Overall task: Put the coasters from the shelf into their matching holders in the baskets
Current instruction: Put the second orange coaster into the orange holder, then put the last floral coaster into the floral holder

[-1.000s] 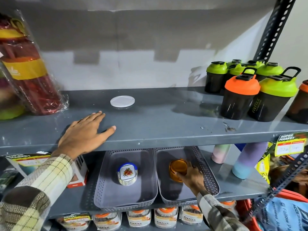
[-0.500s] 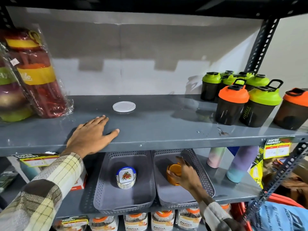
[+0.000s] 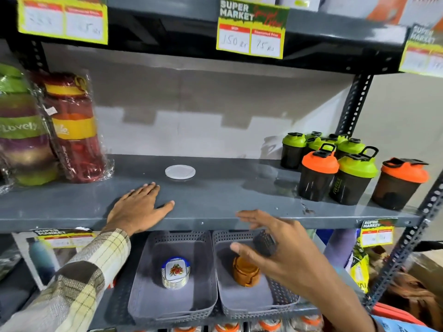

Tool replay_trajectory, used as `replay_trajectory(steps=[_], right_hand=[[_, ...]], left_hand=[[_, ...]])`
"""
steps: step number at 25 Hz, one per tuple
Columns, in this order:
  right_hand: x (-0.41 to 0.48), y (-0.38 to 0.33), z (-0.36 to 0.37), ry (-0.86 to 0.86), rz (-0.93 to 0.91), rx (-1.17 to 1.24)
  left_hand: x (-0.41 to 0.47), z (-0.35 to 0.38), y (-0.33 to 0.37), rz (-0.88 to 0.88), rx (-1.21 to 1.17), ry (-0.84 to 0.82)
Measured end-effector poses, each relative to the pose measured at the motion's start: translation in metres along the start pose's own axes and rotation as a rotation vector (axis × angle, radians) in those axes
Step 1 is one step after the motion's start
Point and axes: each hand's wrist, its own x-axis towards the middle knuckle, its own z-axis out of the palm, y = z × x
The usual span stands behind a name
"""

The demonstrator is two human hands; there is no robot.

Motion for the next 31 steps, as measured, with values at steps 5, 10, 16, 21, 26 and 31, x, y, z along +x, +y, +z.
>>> replay_trajectory(steps=[5,10,16,21,26,31], right_hand=[[0.049,-0.022,0.0,0.133,-0.064,0.05],[0.124,-0.016,0.041,0.171,-0.003,0.06],[0.215,0.008,0.1,-0.013,0.149,0.039],[0.27,0.018,0.135,-0.159,0.216,0.023],[0.292,0.026,0.163,-0.184,0.231,-0.014],[0.293,0.034,0.167,-0.131,0.213,0.048]], left_hand=[[0.001,0.0,0.0,-0.005,-0.017,0.001],[0.001,0.003,-0.001,-0.001,-0.057,0.072],[0.003,0.005,-0.003,-0.021,-0.095,0.109],[0.003,0.007,-0.005,-0.027,-0.1,0.127],[0.002,0.007,-0.003,-0.031,-0.111,0.134],[0.001,0.006,-0.003,-0.03,-0.103,0.132]])
